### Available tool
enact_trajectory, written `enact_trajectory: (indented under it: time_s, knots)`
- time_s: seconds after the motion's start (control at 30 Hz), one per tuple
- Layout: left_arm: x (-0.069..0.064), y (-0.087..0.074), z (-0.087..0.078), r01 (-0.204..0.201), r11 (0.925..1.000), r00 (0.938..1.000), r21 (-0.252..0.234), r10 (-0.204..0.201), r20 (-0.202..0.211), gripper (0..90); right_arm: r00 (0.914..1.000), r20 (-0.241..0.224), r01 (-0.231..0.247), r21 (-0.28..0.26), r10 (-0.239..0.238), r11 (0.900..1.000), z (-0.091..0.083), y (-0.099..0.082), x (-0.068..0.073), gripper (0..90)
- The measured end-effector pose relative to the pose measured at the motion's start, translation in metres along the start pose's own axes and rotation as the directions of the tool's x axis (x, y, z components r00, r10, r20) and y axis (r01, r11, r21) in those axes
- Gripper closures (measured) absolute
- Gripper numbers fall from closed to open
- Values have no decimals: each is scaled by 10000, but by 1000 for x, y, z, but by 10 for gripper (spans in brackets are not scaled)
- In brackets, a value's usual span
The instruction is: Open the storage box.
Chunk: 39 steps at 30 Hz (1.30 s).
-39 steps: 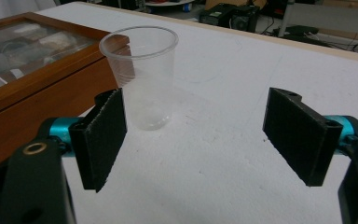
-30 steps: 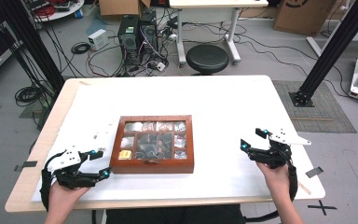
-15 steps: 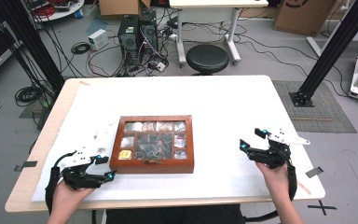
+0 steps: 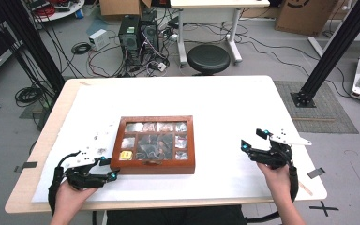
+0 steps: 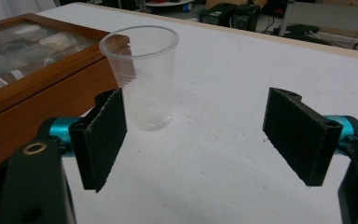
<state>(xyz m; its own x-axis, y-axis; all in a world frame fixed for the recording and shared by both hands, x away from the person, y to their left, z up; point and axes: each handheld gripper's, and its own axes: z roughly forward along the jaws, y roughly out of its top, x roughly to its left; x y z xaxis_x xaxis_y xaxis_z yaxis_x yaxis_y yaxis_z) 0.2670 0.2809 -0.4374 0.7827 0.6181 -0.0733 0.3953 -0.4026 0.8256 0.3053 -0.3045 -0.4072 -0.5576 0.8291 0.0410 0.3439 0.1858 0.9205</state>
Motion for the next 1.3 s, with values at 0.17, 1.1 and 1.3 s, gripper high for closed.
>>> enact_trajectory:
  time_s: [0.17, 1.1, 1.3]
  knots:
    - [-1, 1, -2, -52, 10000, 10000, -30, 52, -64, 460, 10000, 20, 8, -13, -8, 10000, 0, 0, 0, 220]
    - [-6, 4, -11, -256, 9987, 9994, -442, 245, -254, 532, 9998, 101, 195, -143, -194, 9997, 0, 1, 2, 220]
    - [-8, 6, -13, -341, 9977, 9986, -588, 316, -433, 535, 9997, 131, 219, -179, -217, 9996, -1, 1, 2, 220]
